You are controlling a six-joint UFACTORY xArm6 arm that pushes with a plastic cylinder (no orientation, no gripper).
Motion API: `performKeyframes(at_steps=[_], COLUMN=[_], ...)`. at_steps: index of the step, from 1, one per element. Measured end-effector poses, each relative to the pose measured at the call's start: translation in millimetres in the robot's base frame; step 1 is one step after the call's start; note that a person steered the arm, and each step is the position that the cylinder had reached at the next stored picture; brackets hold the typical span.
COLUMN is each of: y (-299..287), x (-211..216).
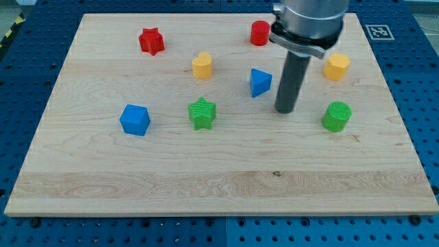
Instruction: Push the blue triangle to the top center of the board
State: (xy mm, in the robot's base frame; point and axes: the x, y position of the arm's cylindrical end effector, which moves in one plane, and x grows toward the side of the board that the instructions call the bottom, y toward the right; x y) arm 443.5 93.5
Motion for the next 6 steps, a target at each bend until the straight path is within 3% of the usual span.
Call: performKeyframes(at_steps=[3, 5, 6], y=[-55.5, -32.9, -32.2], x=[-78.6, -65.2, -82.4])
